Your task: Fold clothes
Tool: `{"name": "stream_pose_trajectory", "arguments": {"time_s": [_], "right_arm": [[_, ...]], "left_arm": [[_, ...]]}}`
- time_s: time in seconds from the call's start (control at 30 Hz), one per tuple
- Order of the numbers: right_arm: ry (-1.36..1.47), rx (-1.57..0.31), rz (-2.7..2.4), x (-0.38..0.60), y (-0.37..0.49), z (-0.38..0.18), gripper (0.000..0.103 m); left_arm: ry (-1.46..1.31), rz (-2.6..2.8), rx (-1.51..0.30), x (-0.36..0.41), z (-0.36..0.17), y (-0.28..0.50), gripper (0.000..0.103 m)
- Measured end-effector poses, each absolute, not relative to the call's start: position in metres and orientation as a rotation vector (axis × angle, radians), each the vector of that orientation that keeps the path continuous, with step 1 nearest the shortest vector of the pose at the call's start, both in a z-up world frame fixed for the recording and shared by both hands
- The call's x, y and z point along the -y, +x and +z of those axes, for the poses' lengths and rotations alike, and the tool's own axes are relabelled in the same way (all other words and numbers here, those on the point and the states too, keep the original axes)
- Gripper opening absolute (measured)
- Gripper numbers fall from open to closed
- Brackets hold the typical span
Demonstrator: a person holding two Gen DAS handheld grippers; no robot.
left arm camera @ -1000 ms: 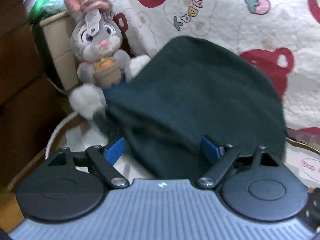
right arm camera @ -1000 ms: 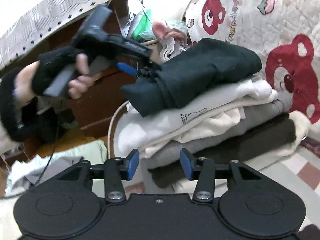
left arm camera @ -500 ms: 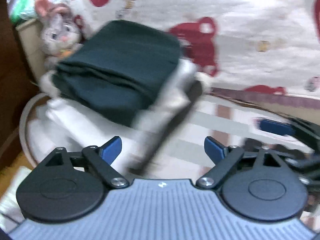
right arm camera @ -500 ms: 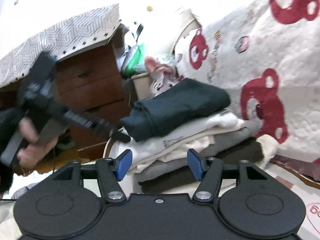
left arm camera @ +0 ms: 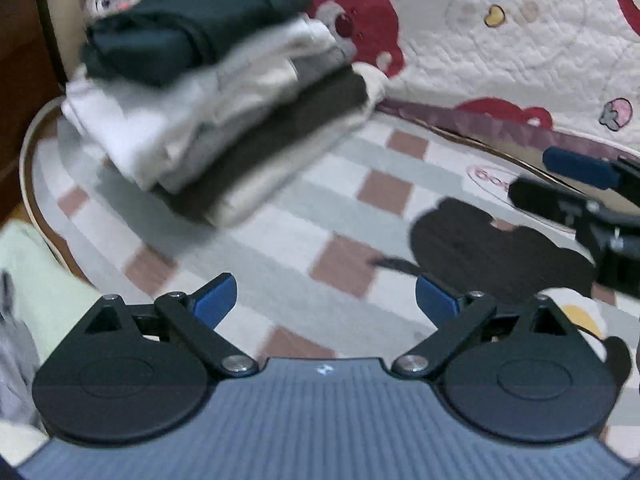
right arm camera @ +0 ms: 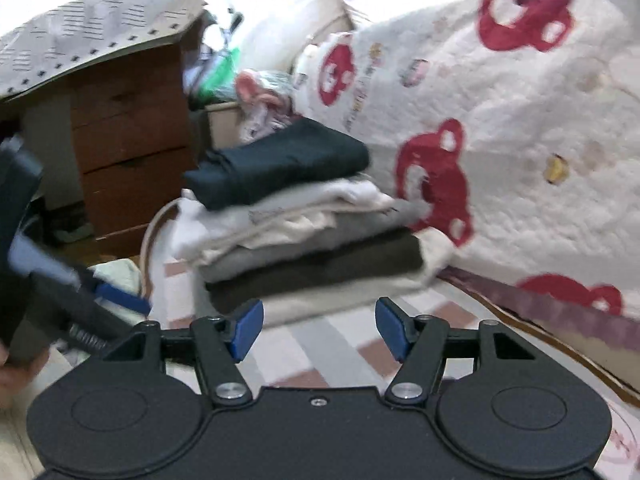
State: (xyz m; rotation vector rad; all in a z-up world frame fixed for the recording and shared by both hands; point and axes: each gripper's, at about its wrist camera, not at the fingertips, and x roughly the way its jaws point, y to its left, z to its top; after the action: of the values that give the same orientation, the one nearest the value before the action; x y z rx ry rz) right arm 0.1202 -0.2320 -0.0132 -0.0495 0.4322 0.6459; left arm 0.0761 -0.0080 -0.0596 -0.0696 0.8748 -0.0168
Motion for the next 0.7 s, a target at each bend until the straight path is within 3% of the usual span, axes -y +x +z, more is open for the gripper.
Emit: {"name": "stream_pose_trajectory", "arguments": {"time_s": [0.7], "right_arm": [[-0.003,-0.470,0.487,0.297,0.038,-0.029,0.073]], "left_arm": [[0.097,-0.058,-0.838,0.053,-0.056,0.035,0.098]]}}
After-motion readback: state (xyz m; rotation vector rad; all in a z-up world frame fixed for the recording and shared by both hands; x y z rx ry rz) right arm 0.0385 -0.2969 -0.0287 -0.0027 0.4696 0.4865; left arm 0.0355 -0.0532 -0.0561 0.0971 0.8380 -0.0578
